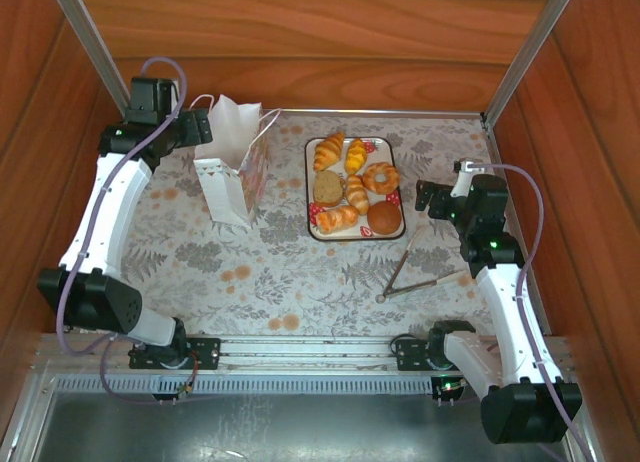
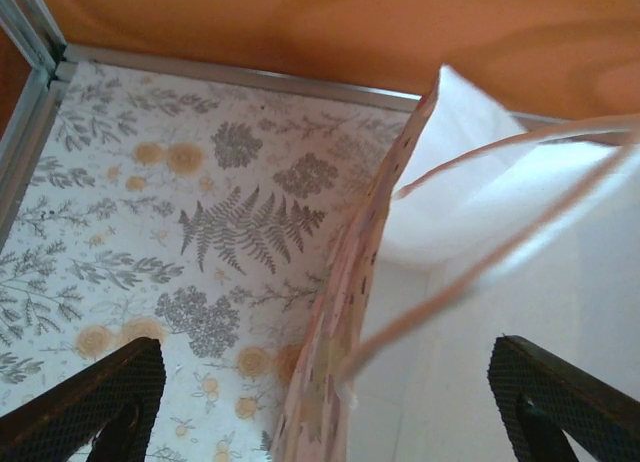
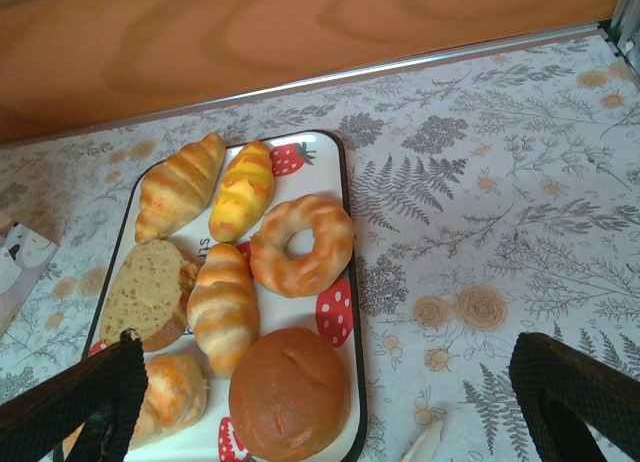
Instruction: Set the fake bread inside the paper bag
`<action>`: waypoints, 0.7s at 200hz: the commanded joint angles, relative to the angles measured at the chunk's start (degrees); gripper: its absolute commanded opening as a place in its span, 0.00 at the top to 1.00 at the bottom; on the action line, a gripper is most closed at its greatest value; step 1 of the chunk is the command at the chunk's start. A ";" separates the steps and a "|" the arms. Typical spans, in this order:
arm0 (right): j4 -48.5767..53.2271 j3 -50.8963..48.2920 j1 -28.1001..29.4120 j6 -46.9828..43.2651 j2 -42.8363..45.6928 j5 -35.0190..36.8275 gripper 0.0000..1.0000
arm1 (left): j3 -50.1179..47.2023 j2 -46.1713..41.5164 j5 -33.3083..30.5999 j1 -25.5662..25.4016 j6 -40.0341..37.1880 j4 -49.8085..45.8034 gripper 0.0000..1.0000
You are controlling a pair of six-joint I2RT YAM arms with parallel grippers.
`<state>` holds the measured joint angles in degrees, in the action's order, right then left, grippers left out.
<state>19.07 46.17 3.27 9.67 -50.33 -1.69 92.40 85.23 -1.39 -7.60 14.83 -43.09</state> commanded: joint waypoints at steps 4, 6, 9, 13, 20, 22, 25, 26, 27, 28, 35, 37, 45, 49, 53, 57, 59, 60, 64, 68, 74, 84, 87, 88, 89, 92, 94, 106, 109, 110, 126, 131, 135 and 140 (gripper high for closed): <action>0.44 -0.55 -0.52 0.26 0.97 0.43 0.00 | 2.33 2.09 3.98 0.70 -1.47 -2.79 0.16; 0.44 -0.55 -0.53 0.26 0.95 0.40 0.00 | 2.41 2.21 4.12 0.69 -1.47 -2.83 0.16; 0.55 -0.59 -0.48 0.22 0.99 0.50 0.00 | 2.44 2.36 4.43 0.69 -1.47 -2.87 0.17; 0.57 -0.66 -0.48 0.16 0.96 0.59 0.00 | 2.52 2.62 4.76 0.70 -1.47 -2.88 0.18; 0.55 -0.76 -0.53 0.17 1.00 0.68 0.00 | 2.59 3.06 5.29 0.71 -1.47 -2.88 0.20; 0.41 -0.82 -0.52 0.15 0.95 0.69 0.00 | 2.60 3.16 5.37 0.71 -1.47 -2.88 0.21; 0.43 -0.82 -0.47 0.14 1.00 0.72 0.00 | 2.59 3.37 5.49 0.71 -1.55 -2.88 0.22; 0.44 -0.87 -0.46 0.16 0.97 0.77 0.00 | 2.60 3.37 5.50 0.73 -1.60 -2.88 0.22; 0.44 -0.89 -0.50 0.17 0.95 0.79 0.00 | 2.60 3.41 5.51 0.78 -1.58 -2.88 0.22; 0.44 -0.90 -0.52 0.17 0.94 0.76 0.00 | 2.61 3.47 5.52 0.76 -1.57 -2.83 0.23; 0.44 -0.91 -0.54 0.23 0.99 0.79 0.00 | 2.68 3.72 5.51 0.74 -1.56 -2.88 0.26; 0.44 -0.93 -0.54 0.23 0.99 0.76 0.00 | 2.69 3.80 5.47 0.74 -1.56 -2.88 0.27; 0.38 -1.01 -0.50 0.23 0.91 0.65 0.00 | 2.70 4.06 5.41 0.75 -1.64 -2.96 0.31; 0.42 -1.03 -0.52 0.26 0.87 0.68 0.00 | 2.70 4.19 5.40 0.76 -1.69 -2.91 0.32; 0.36 -1.03 -0.48 0.26 0.86 0.58 0.00 | 2.76 4.36 5.36 0.79 -1.74 -2.96 0.34; 0.35 -1.08 -0.52 0.25 0.84 0.66 0.00 | 2.78 4.48 5.35 0.74 -1.81 -2.96 0.36; 0.35 -1.11 -0.47 0.26 0.80 0.71 0.00 | 2.78 4.56 5.45 0.74 -1.84 -2.96 0.37; 0.31 -1.14 -0.46 0.26 0.78 0.72 0.00 | 2.79 4.58 5.49 0.74 -1.83 -2.96 0.37; 0.30 -1.13 -0.46 0.32 0.83 0.66 0.00 | 2.79 4.74 5.49 0.74 -1.90 -2.96 0.39; 0.27 -1.16 -0.48 0.35 0.79 0.72 0.00 | 2.86 4.84 5.59 0.76 -1.95 -3.04 0.41; 0.27 -1.12 -0.51 0.32 0.76 0.65 0.00 | 2.88 5.09 5.59 0.74 -2.09 -3.12 0.43; 0.09 -1.09 -0.52 0.41 0.60 0.70 0.00 | 3.04 5.37 5.33 0.74 -2.13 -3.26 0.48; 0.07 -1.15 -0.46 0.43 0.57 0.70 0.00 | 3.05 5.45 5.34 0.74 -2.19 -3.31 0.49; 0.07 -1.15 -0.46 0.43 0.57 0.70 0.00 | 3.00 5.46 5.34 0.74 -2.23 -3.36 0.50; 0.08 -1.16 -0.50 0.44 0.53 0.72 0.00 | 3.03 5.47 5.34 0.78 -2.20 -3.38 0.50; 0.02 -1.17 -0.48 0.44 0.50 0.69 0.00 | 3.12 5.55 5.34 0.90 -2.22 -3.40 0.51; 0.01 -1.17 -0.46 0.46 0.49 0.70 0.00 | 3.09 5.60 5.34 0.87 -2.23 -3.40 0.51; 0.08 -1.17 -0.50 0.52 0.15 0.60 0.00 | 3.20 5.90 5.45 0.83 -2.26 -3.45 0.54; 0.02 -1.13 -0.50 0.52 0.11 0.58 0.00 | 3.22 5.99 5.51 0.79 -2.26 -3.43 0.55; 0.05 -1.10 -0.51 0.52 0.07 0.62 0.00 | 3.22 6.04 5.51 0.81 -2.26 -3.42 0.55; 0.06 -1.13 -0.45 0.61 -0.21 0.72 0.00 | 3.37 6.31 5.77 0.85 -2.26 -3.64 0.60; 0.07 -1.16 -0.50 0.65 -0.29 0.65 0.00 | 3.36 6.35 5.70 0.84 -2.26 -3.67 0.62; -0.01 -1.15 -0.46 0.70 -0.30 0.68 0.00 | 3.40 6.35 5.74 0.87 -2.26 -3.67 0.64; -0.04 -1.12 -0.46 0.83 -0.30 0.77 0.00 | 3.44 6.41 5.78 0.84 -2.22 -3.67 0.66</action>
<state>19.38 45.50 3.27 9.78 -50.37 -1.54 93.84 91.15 3.46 -7.14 13.26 -45.21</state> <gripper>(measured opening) 0.998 0.380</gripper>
